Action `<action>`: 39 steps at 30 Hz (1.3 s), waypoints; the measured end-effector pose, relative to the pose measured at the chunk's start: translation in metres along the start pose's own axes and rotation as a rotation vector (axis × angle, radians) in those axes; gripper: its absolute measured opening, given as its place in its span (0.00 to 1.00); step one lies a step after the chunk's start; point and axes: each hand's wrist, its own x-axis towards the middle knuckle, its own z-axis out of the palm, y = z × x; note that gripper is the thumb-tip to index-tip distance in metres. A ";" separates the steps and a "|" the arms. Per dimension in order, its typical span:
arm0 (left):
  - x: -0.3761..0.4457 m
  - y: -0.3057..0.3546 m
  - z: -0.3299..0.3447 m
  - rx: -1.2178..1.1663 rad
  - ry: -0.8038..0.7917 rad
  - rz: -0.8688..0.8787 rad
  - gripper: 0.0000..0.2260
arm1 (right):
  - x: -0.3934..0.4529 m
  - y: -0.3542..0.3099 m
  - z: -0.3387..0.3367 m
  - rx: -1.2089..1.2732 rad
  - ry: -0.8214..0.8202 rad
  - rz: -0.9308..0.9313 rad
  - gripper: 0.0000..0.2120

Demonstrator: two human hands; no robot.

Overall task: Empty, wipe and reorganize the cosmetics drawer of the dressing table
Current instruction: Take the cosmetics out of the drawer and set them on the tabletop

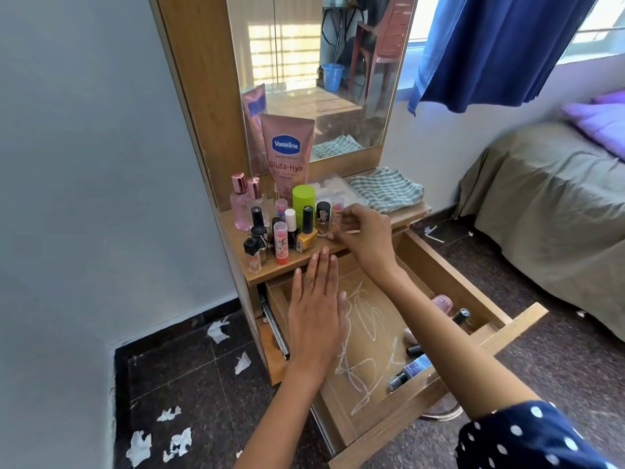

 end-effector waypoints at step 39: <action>0.004 -0.002 0.000 0.069 -0.024 0.104 0.32 | 0.002 0.024 -0.051 -0.259 0.051 -0.056 0.18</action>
